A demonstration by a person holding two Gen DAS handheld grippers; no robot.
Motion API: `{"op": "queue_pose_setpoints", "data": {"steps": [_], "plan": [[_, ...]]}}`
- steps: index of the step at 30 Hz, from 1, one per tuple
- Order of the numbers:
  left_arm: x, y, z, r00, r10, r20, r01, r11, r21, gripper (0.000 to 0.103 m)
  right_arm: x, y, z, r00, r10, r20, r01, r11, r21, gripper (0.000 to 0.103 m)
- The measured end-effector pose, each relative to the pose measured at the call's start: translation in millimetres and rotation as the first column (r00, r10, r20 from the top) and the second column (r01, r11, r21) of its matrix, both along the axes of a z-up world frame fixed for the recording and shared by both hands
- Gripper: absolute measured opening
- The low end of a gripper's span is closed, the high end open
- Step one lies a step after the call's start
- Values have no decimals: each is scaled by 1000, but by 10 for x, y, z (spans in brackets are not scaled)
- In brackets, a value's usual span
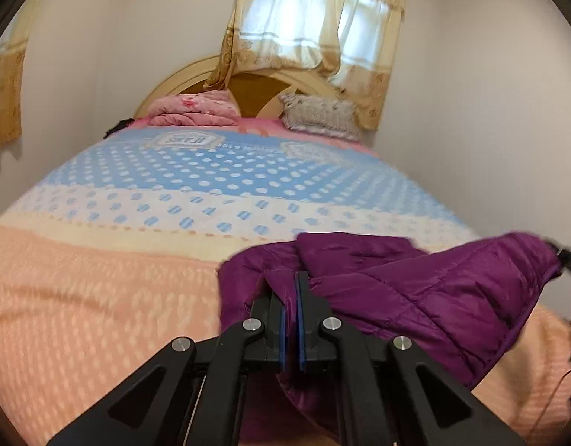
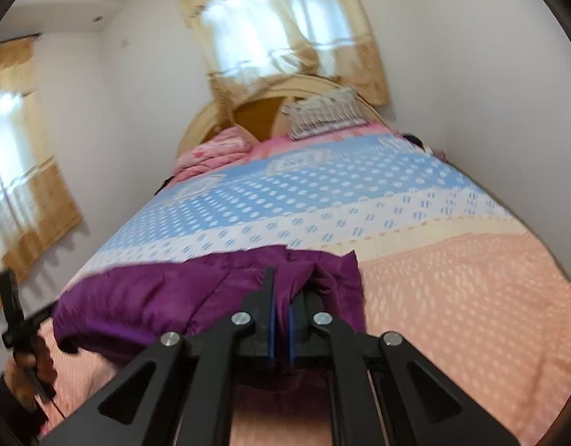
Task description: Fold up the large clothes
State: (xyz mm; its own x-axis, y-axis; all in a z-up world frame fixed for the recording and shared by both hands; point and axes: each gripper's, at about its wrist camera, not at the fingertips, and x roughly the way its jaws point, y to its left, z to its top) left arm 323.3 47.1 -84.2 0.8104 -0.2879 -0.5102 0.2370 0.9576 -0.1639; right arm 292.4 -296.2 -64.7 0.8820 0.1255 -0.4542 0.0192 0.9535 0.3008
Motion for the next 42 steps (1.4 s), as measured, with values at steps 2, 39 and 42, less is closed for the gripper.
{"op": "queue_pose_setpoints", "data": {"steps": [2, 39, 42], "plan": [[147, -48, -52, 1000, 1, -2, -1, 999, 38, 7, 266, -9, -51, 1000, -12, -24, 12, 1000, 4, 7], [970, -1187, -244, 988, 125, 89, -151, 894, 421, 94, 1356, 1045, -662, 934, 113, -338, -181, 968, -175, 61], [1346, -983, -280, 959, 270, 90, -283, 872, 400, 94, 1671, 1007, -877, 922, 34, -386, -127, 968, -218, 51]]}}
